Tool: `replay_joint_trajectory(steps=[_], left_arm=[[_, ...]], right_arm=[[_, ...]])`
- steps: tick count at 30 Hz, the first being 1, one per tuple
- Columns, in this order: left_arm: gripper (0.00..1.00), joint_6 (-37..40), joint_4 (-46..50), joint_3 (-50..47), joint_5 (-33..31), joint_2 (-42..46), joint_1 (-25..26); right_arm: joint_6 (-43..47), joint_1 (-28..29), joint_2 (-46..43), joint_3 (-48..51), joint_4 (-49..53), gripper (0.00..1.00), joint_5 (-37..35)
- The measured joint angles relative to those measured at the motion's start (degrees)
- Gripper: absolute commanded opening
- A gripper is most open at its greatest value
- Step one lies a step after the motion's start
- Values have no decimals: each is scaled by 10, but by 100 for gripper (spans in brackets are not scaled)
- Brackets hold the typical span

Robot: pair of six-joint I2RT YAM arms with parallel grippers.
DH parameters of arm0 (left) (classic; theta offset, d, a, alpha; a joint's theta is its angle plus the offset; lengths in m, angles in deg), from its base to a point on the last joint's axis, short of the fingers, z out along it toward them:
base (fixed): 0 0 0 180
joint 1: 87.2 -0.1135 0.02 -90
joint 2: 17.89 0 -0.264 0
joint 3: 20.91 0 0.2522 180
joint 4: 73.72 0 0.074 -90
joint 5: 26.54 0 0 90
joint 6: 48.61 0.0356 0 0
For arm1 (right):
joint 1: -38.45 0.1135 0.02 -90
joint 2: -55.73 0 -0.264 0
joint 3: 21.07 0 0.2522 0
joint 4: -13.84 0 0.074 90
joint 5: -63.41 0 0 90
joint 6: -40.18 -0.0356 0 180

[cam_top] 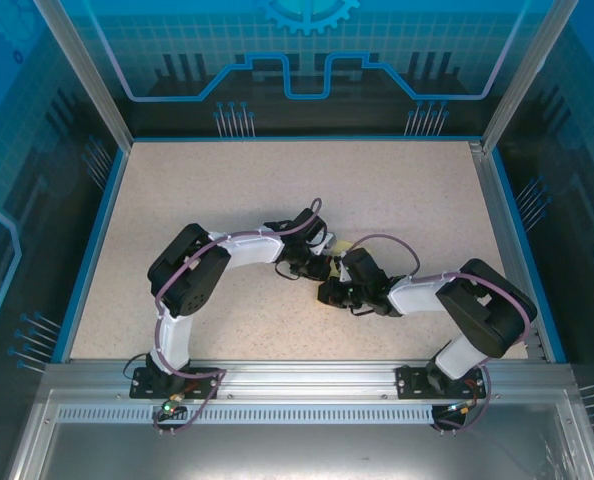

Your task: Fold a paper plane with a square sheet of paper (pick it up from the middle)

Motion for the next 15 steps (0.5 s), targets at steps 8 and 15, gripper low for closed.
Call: replay_joint_trajectory(steps=[8,15], left_arm=[[4,2,-1,0,12,-3,-4],[4,2,-2,0,20,-5,-6]], right_arm=[[2,11,-5,-3,9,10,-16],[8,23,-10,2,0,10,-33]])
